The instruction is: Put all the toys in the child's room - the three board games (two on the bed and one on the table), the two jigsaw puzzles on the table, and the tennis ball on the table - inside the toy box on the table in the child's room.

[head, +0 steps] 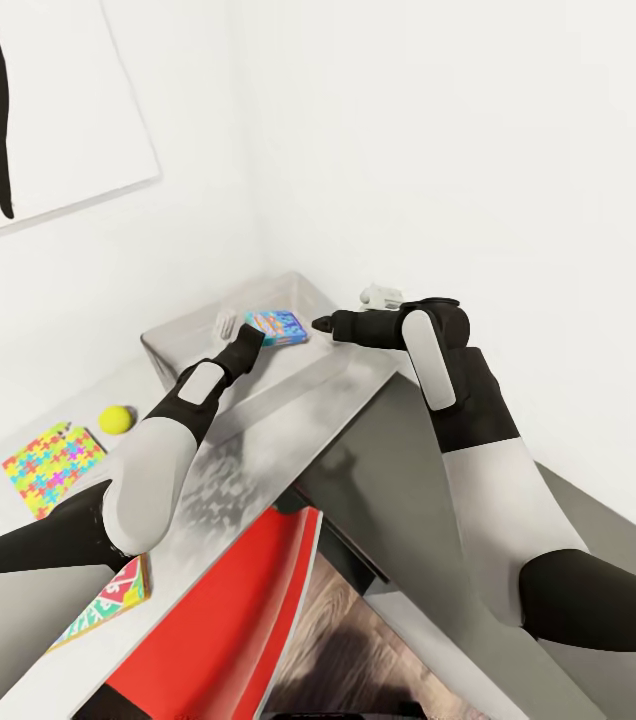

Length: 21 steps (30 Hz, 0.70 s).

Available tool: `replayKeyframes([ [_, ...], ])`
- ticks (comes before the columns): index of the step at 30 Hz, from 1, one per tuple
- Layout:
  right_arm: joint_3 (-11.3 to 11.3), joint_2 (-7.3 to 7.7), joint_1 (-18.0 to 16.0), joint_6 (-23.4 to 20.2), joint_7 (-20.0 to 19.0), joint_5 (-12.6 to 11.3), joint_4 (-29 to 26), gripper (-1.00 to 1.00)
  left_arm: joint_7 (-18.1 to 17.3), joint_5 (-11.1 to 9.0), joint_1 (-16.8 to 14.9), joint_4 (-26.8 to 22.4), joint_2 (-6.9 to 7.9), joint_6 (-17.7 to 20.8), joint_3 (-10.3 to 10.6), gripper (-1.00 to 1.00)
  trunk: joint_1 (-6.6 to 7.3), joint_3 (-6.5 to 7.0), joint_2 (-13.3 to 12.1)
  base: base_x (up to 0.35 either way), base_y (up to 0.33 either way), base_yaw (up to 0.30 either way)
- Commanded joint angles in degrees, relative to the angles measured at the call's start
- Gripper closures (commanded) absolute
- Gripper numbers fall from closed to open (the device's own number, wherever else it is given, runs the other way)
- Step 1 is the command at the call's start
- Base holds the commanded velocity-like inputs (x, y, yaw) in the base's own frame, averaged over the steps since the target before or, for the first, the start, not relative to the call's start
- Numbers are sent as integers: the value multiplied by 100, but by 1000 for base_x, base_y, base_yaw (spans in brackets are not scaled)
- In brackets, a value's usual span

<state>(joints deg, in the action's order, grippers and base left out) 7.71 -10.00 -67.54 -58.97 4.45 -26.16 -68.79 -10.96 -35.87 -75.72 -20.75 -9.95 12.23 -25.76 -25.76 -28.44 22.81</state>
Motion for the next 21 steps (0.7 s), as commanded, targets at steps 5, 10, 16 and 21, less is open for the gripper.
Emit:
replayKeyframes([
  [5, 2, 0, -5, -18, 47, -47, -3, -100, -21, -42, -5, -8, -5, 56, -43, 100, -3, -36, 10, 0, 0, 0],
  [10, 2, 0, -5, -18, 47, -47, -3, -100, -21, -42, -5, -12, -5, 66, -35, 100, -3, -40, 10, 0, 0, 0],
  [16, 2, 0, -5, -18, 47, -47, -3, -100, -21, -42, -5, -16, -5, 73, -40, 100, -3, -41, 10, 0, 0, 0],
  [21, 2, 0, -5, -18, 47, -47, -3, -100, -21, -42, -5, -47, -5, 77, -35, 100, -3, -41, 10, 0, 0, 0],
])
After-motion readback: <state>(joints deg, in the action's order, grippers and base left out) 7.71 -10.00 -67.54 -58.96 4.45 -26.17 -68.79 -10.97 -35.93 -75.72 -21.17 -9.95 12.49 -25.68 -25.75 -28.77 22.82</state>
